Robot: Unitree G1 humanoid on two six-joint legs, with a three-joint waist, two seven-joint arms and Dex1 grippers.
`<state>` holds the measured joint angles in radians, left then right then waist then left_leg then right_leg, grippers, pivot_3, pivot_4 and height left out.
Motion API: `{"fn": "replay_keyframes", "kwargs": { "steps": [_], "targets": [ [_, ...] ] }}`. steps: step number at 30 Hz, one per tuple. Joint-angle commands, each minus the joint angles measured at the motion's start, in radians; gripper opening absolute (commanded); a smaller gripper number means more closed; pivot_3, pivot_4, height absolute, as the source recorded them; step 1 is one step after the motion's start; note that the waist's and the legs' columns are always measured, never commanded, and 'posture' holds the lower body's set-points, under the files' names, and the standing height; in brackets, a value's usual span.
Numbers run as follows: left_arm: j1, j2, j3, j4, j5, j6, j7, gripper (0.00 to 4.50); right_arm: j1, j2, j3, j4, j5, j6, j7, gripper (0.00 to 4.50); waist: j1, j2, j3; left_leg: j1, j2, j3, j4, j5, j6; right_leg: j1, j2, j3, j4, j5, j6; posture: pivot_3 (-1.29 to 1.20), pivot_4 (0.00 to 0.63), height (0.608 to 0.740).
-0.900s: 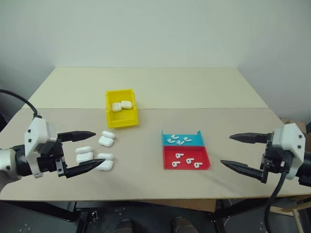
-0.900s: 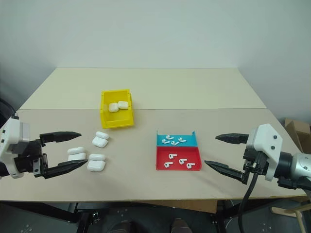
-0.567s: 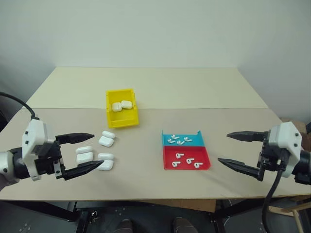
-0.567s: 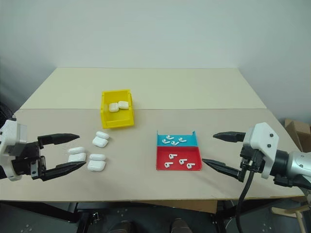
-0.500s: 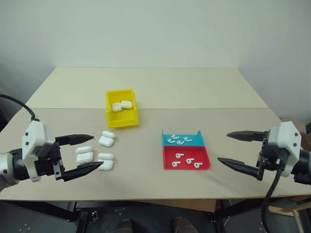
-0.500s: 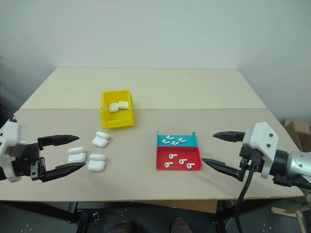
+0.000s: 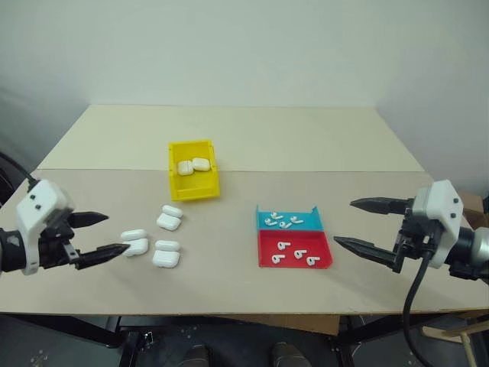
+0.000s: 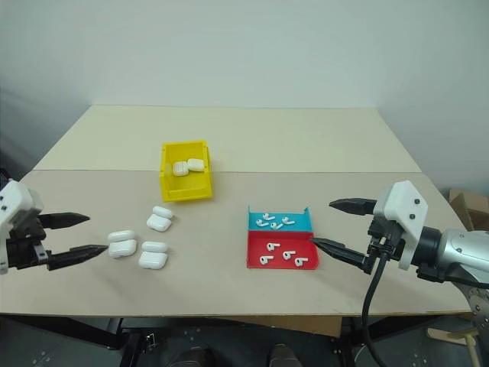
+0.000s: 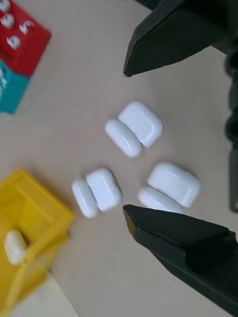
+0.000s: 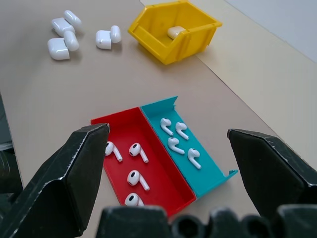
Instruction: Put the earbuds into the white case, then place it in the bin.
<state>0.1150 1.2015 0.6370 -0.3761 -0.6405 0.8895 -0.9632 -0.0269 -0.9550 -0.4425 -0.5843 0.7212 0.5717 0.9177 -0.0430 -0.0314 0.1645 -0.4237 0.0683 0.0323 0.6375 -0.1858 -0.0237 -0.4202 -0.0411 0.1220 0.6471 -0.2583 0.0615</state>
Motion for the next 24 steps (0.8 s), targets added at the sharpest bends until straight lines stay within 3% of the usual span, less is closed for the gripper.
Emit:
{"fn": "replay_keyframes", "kwargs": {
  "steps": [1,4,5,10,12,15,17,24],
  "targets": [
    [-0.078,0.035,-0.051,0.017,0.009,0.179,0.134,4.5,-0.002,0.013,-0.016,-0.04,0.023,0.006,-0.025,4.48,0.0,0.0,0.0,0.0,0.0,0.0,0.0,0.0,0.0,0.0,0.0,0.0,0.0,0.0,0.0,0.0,0.15,0.74],
    [-0.152,0.082,-0.196,-0.008,0.079,0.258,0.242,4.5,-0.009,0.025,0.002,-0.048,0.022,0.009,-0.05,4.48,-0.001,0.0,0.0,0.0,0.0,0.0,0.0,0.0,0.0,0.0,0.0,0.0,0.001,0.0,0.0,0.0,0.15,0.74],
    [-0.199,0.048,-0.213,-0.005,0.071,0.307,0.286,4.5,-0.011,0.028,0.006,-0.05,0.023,0.008,-0.056,4.48,-0.001,0.0,0.0,0.0,0.0,0.0,0.0,0.0,0.0,0.0,0.0,0.0,0.001,0.0,0.0,0.0,0.15,0.74],
    [-0.417,-0.021,-0.268,-0.002,-0.023,0.563,0.335,4.5,-0.008,0.046,0.012,-0.061,0.026,0.009,-0.087,4.48,0.0,-0.003,0.0,-0.001,0.0,0.0,0.0,0.0,0.0,0.0,0.0,-0.001,0.001,0.001,-0.002,0.0,0.15,0.74],
    [-0.542,-0.023,-0.346,0.069,-0.045,0.686,0.358,4.5,-0.005,0.048,0.013,-0.066,0.028,0.008,-0.093,4.48,0.0,-0.003,0.0,-0.001,0.0,-0.001,0.0,0.0,0.0,0.0,0.0,-0.001,0.001,0.002,-0.002,0.0,0.15,0.74],
    [-0.676,-0.046,-0.434,0.17,-0.105,0.725,0.516,4.5,-0.009,0.049,0.015,-0.064,0.033,0.011,-0.102,4.48,0.0,-0.003,0.0,0.0,-0.001,-0.002,0.0,0.0,0.0,0.001,0.0,-0.001,0.002,0.002,-0.002,0.0,0.15,0.74],
    [-0.725,-0.018,-0.514,0.199,-0.193,0.725,0.587,4.5,-0.019,0.045,0.018,-0.059,0.036,0.014,-0.105,4.48,-0.002,-0.004,0.0,0.0,-0.001,-0.002,0.0,0.0,0.0,0.001,0.0,-0.001,0.002,0.002,-0.002,0.0,0.15,0.74],
    [-0.77,0.014,-0.594,0.258,-0.57,0.725,0.984,4.5,-0.042,0.033,0.021,-0.046,0.04,0.032,-0.098,4.48,-0.002,-0.004,0.0,-0.001,-0.001,-0.003,0.0,0.0,0.0,0.0,0.0,-0.001,0.002,0.003,-0.005,0.0,0.15,0.74]
  ]
}}
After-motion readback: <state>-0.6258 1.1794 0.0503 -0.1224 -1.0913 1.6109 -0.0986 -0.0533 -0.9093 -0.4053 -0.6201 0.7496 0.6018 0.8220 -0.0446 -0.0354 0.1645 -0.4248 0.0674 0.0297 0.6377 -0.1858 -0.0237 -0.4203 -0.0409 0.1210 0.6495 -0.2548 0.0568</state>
